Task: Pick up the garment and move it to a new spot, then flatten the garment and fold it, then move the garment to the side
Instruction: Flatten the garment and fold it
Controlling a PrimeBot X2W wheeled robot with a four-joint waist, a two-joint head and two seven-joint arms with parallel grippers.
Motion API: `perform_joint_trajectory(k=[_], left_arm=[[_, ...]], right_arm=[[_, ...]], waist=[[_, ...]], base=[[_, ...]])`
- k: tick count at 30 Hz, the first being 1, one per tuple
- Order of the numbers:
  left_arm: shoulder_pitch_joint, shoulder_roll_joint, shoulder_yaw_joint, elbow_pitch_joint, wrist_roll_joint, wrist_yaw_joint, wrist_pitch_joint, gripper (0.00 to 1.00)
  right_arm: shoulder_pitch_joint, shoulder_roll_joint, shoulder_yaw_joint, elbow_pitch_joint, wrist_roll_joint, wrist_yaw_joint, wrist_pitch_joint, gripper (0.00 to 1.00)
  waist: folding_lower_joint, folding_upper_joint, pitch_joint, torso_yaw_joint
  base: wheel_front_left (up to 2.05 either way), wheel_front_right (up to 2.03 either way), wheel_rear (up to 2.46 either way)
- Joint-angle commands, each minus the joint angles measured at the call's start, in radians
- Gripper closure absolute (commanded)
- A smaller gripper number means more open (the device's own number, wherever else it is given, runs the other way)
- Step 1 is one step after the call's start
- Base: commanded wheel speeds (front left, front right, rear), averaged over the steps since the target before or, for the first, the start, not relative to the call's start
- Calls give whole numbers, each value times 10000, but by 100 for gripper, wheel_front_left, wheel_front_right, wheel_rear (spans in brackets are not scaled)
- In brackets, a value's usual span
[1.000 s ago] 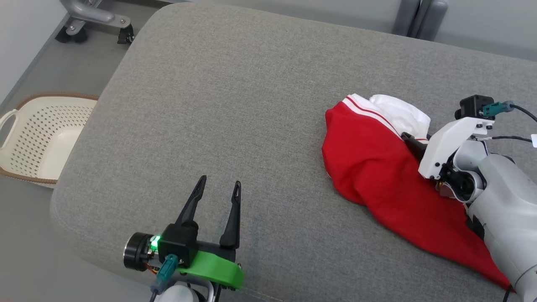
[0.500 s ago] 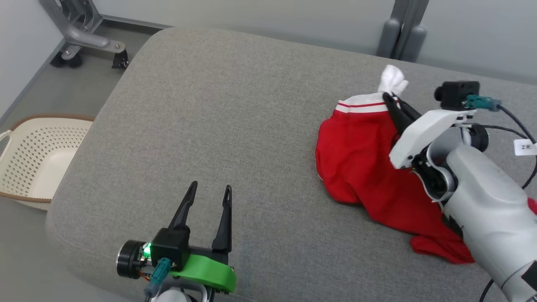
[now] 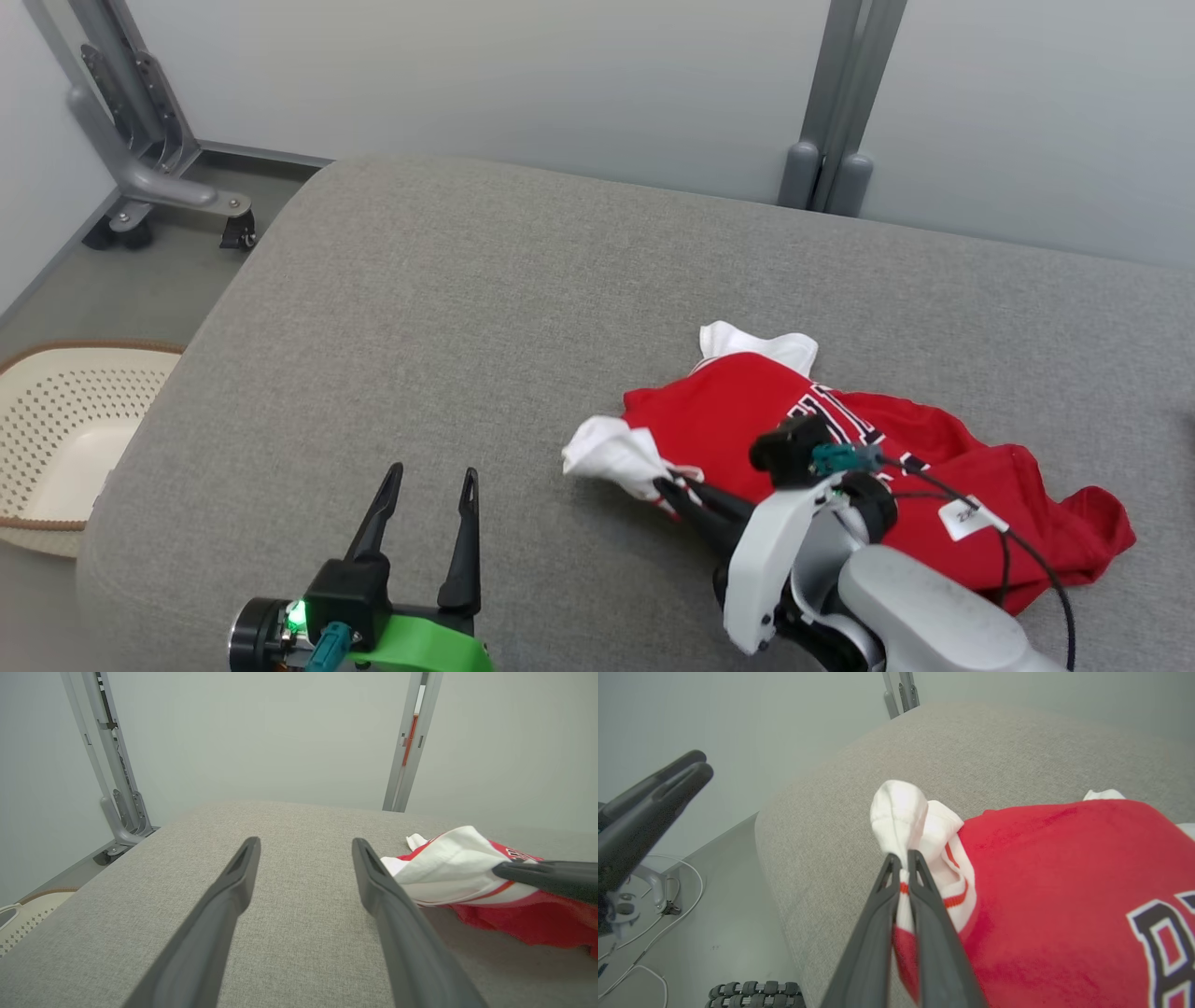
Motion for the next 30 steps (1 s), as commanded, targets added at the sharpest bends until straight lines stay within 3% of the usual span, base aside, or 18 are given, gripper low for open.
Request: perform_joint_trajectory(k=[1, 4, 8, 18, 25, 30], left_arm=[[172, 30, 92, 9, 76, -56, -2, 0], [215, 29, 185, -25, 132, -96, -2, 0], [125, 30, 237, -93, 172, -141, -2, 0], [-117, 30, 325, -422, 52, -112, -2, 0], [-75, 29, 358, -529, -29, -29, -1, 0], [144, 29, 355, -539, -70, -12, -1, 0]], right_arm=[[347, 81, 91, 64, -139, -1, 143, 0], [760, 206, 110, -11, -323, -1, 369, 0], [810, 101, -583, -139, -557, 1, 115, 0], [1134, -427, -3632, -722, -2166, -1, -1298, 0], [2309, -107, -5753, -1309, -3399, -1, -1892, 0], [3068, 370, -6541, -1787, -3934, -1, -1896, 0]], waist=[[0, 0, -250, -217], [0, 0, -311, -392], [0, 0, -365, -672], [0, 0, -460, -1571], [0, 0, -384, -2106], [0, 0, -302, -2372]], base=[[0, 0, 0], [0, 0, 0], [0, 0, 0], [0, 0, 0], [0, 0, 0], [0, 0, 0]])
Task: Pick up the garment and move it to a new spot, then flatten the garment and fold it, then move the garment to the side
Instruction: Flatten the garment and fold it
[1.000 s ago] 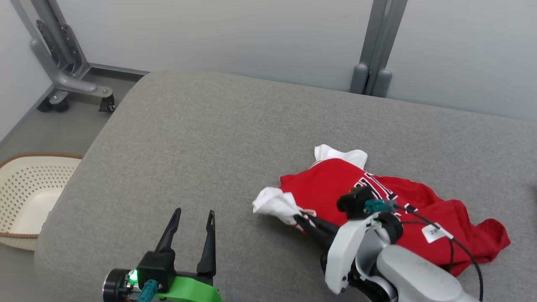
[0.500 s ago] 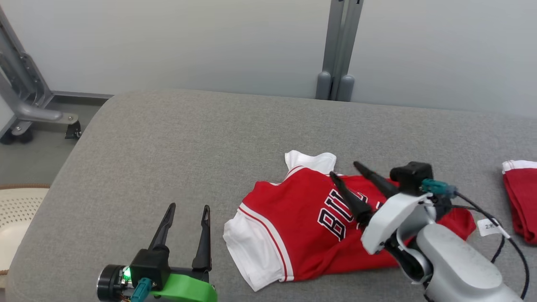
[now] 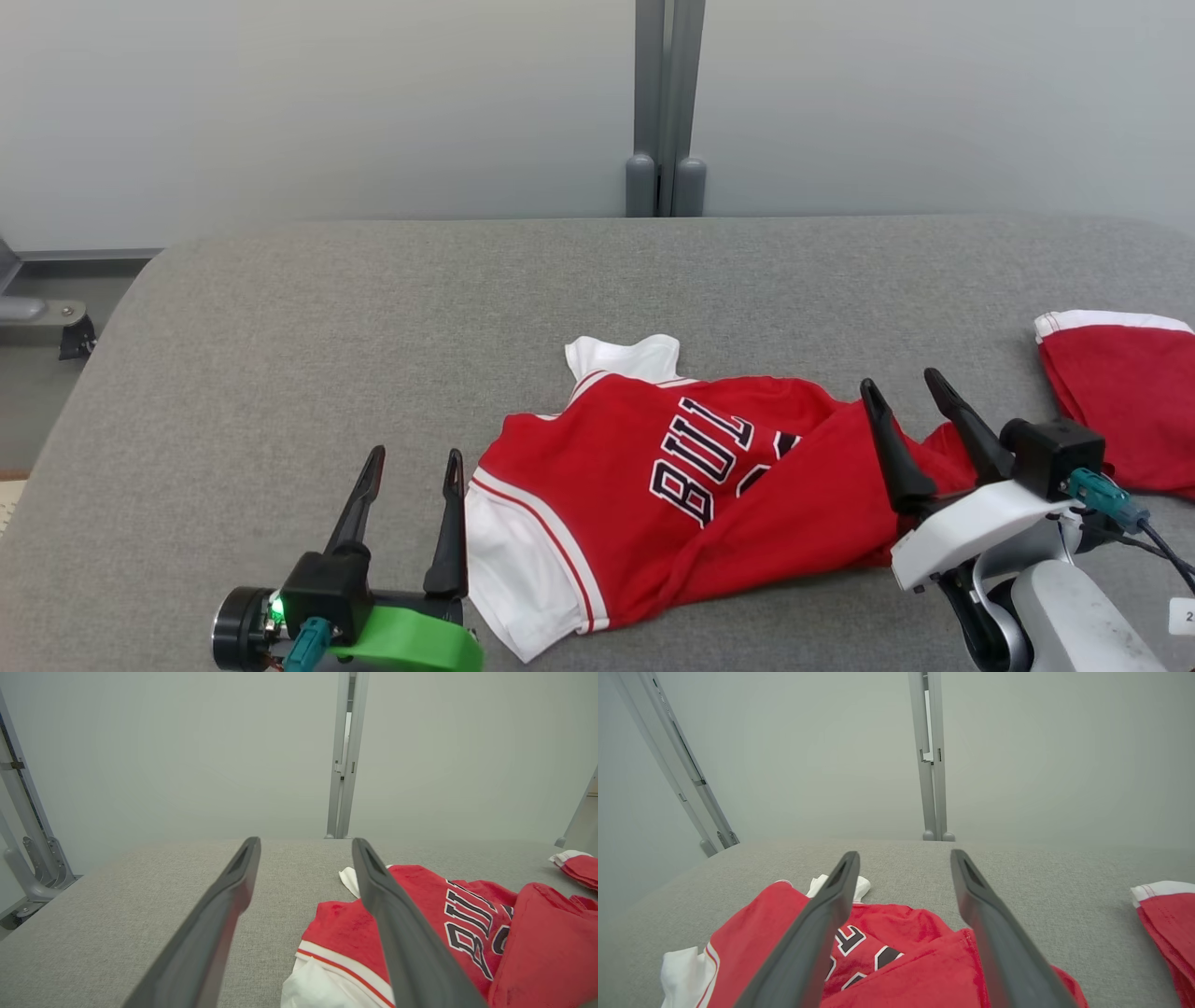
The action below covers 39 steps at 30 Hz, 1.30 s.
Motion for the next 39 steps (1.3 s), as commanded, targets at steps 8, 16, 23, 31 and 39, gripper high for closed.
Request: perform_joint_trajectory(k=[8, 16, 23, 31, 39], left_arm=[[74, 27, -196, 55, -40, -15, -1, 0], [-420, 28, -523, 186, 31, -95, -1, 0], [-907, 28, -934, 257, -212, -17, -1, 0], [-1319, 27, -1436, 265, -377, 141, -1, 0], [-1538, 27, -1716, 250, -557, 345, -1, 0]], right_arm=[[283, 314, -227, -567, -545, -1, 392, 0], [-1079, -241, 715, -227, -267, -1, 1724, 0], [-3198, -1474, 3052, 881, 757, -4, 3072, 0], [-5097, -2895, 5468, 2387, 2044, -5, 3679, 0], [-6155, -3592, 7413, 3026, 3479, -5, 4206, 0]], waist=[[0, 0, 237, -133], [0, 0, 984, 385], [0, 0, 1837, 1130], [0, 0, 2412, 2026], [0, 0, 2782, 2613]], base=[[0, 0, 0], [0, 0, 0], [0, 0, 0], [0, 0, 0], [0, 0, 0]])
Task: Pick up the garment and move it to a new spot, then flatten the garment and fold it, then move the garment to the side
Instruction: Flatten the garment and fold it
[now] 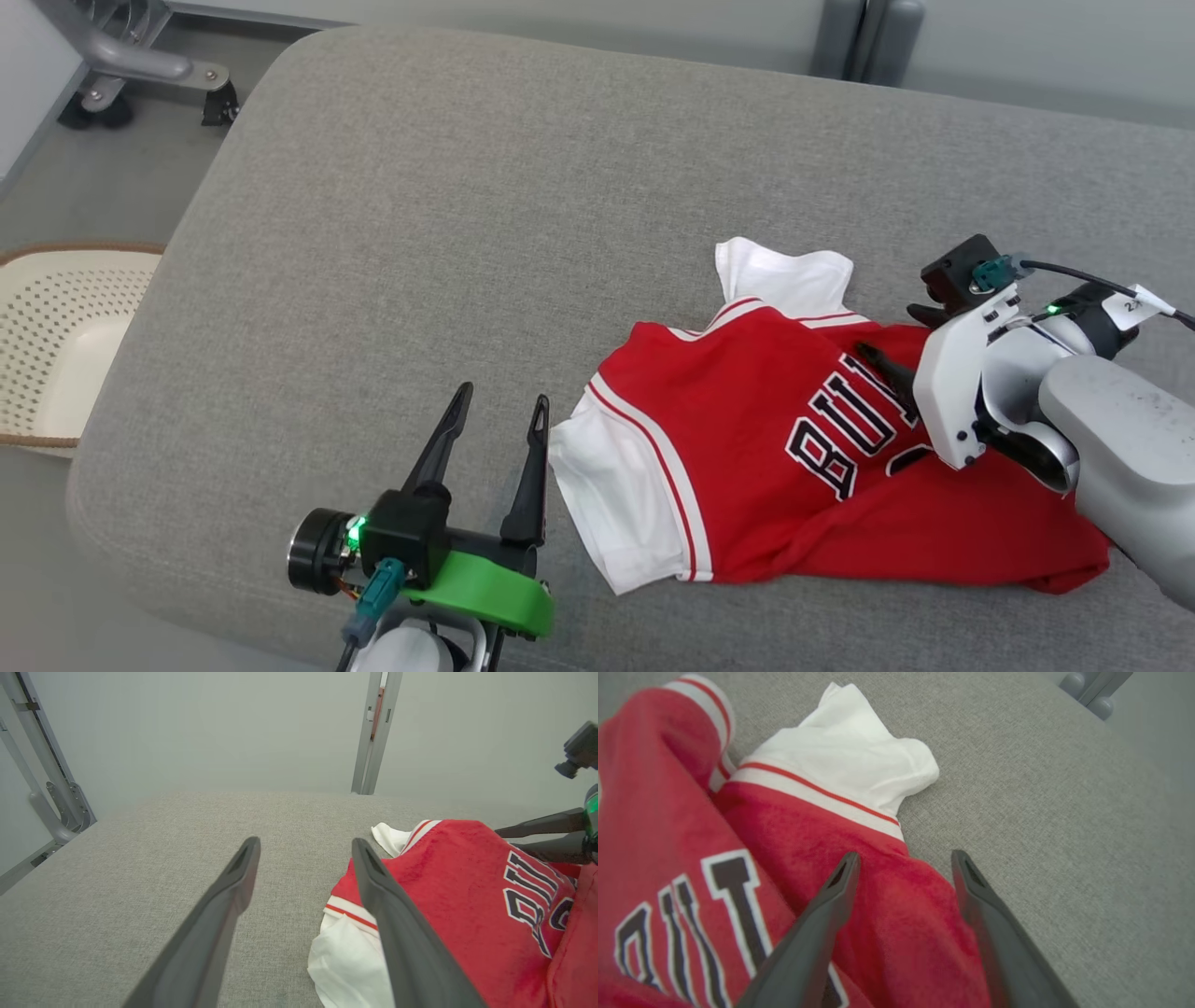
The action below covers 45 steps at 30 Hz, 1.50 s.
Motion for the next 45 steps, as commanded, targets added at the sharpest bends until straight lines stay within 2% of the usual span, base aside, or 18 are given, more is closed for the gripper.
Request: perform_joint_trajectory(k=[1, 2, 3, 4, 10, 17, 26, 29, 30, 37, 45], left_arm=[[-181, 27, -21, -16, -32, 80, -1, 0], [-202, 27, -42, -16, -48, 106, -1, 0], [-212, 27, -60, -18, -75, 117, -1, 0], [-209, 27, -79, -23, -96, 124, -1, 0], [-224, 27, -120, -7, -126, 191, -1, 0], [-291, 27, -194, -60, -243, 263, -1, 0], [-374, 27, -257, -139, -346, 268, -1, 0], [-386, 27, -226, -155, -341, 268, -1, 0], [-382, 27, -209, -157, -349, 282, -1, 0], [-318, 27, -39, -146, -236, 333, -1, 0], [-144, 27, 581, -131, -5, 182, -1, 0]], right_arm=[[-179, -114, 273, 77, 207, -11, 99, 0], [-267, -182, 514, 97, 351, -11, 171, 0], [-388, -271, 742, 133, 495, -11, 205, 76], [-473, -317, 938, 130, 601, -11, 216, 100], [-1276, -604, 1724, 528, 872, -13, -364, 100], [-2670, -625, 1888, 1616, 541, -13, -1224, 100], [-4763, -492, 1707, 3921, -695, -13, -2412, 100], [-4875, -158, 1645, 4626, -820, -11, -2581, 100], [-4834, -56, 1632, 4844, -767, -13, -2540, 0], [-4325, 484, 1508, 5563, -440, -13, -3111, 0], [-3252, 1047, 1004, 5464, 257, -13, -4497, 0]], waist=[[0, 0, 344, 360], [0, 0, 370, 395], [0, 0, 394, 429], [0, 0, 405, 447], [0, 0, 430, 506], [0, 0, 430, 552], [0, 0, 543, 790], [0, 0, 573, 840], [0, 0, 573, 842], [0, 0, 353, 452], [0, 0, -497, -628]], base=[[0, 0, 0], [0, 0, 0], [0, 0, 0], [0, 0, 0], [0, 0, 0], [0, 0, 0], [0, 0, 0], [0, 0, 0], [0, 0, 0], [0, 0, 0], [0, 0, 0]])
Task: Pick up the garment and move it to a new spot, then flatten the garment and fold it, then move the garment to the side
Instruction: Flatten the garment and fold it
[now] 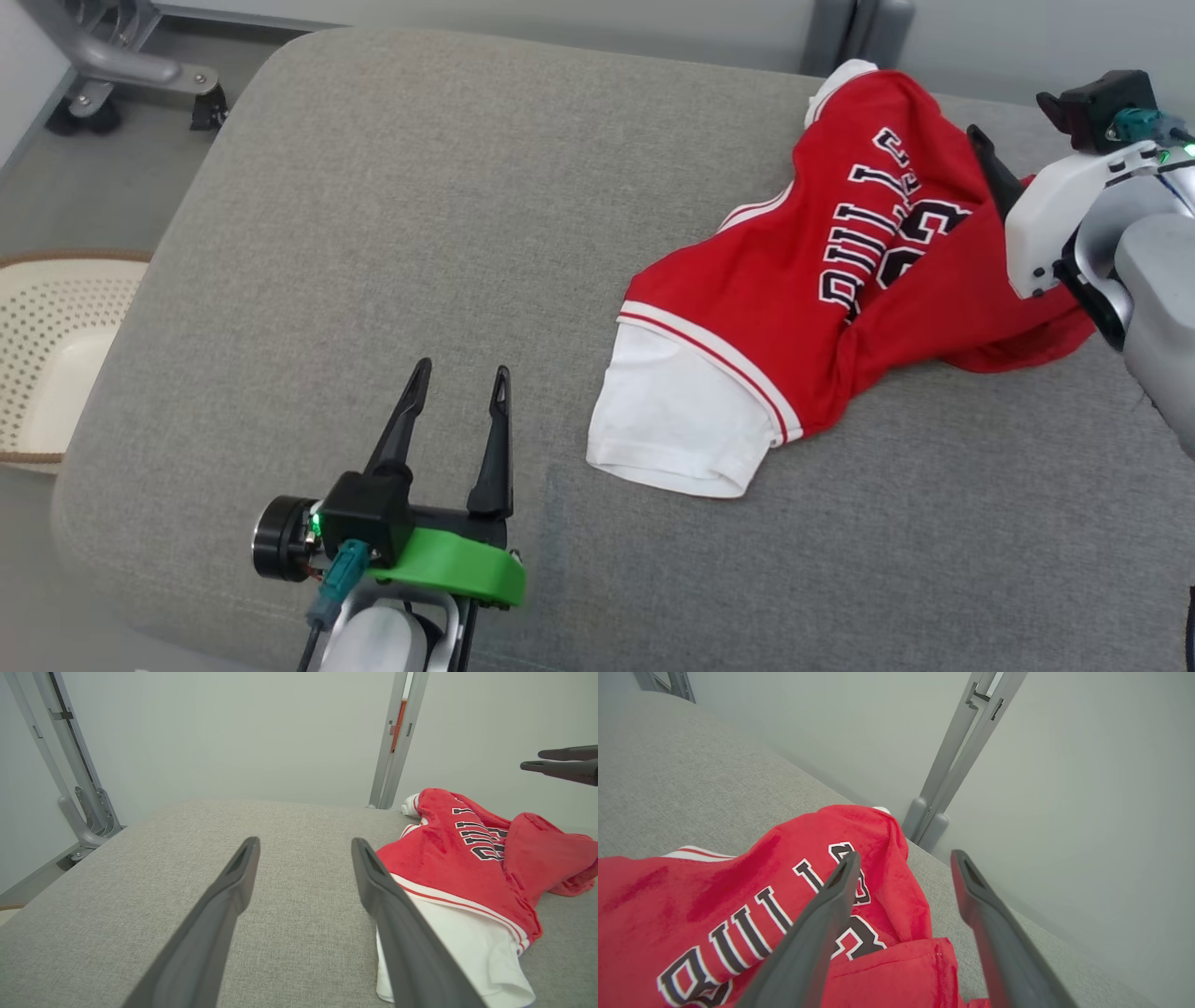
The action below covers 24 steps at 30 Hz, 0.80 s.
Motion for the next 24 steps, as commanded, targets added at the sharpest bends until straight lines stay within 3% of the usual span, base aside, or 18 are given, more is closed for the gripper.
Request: perform_joint_trajectory(k=[1, 5, 13, 18, 24], left_arm=[[103, 28, 118, -1, 50, -21, -1, 0], [270, 28, 395, 23, 114, -110, -1, 0], [662, 28, 813, 177, -80, -176, -1, 0], [1002, 28, 940, 405, -432, -227, -1, 0], [1277, 28, 952, 886, -314, -341, -1, 0]], right_arm=[[252, 62, -176, -110, 157, -15, -159, 0], [841, 127, -1125, -784, 378, -15, -310, 0], [4208, 22, -4913, -3906, -969, -13, -311, 0], [6672, 679, -7144, -5605, -2091, -13, -311, 0], [8658, 1835, -8791, -7292, -3052, -12, -312, 0]], waist=[[0, 0, -638, -698], [0, 0, -1027, -1269], [0, 0, -1516, -2182], [0, 0, -1786, -2529], [0, 0, -1992, -2753]], base=[[0, 0, 0], [0, 0, 0], [0, 0, 0], [0, 0, 0], [0, 0, 0]])
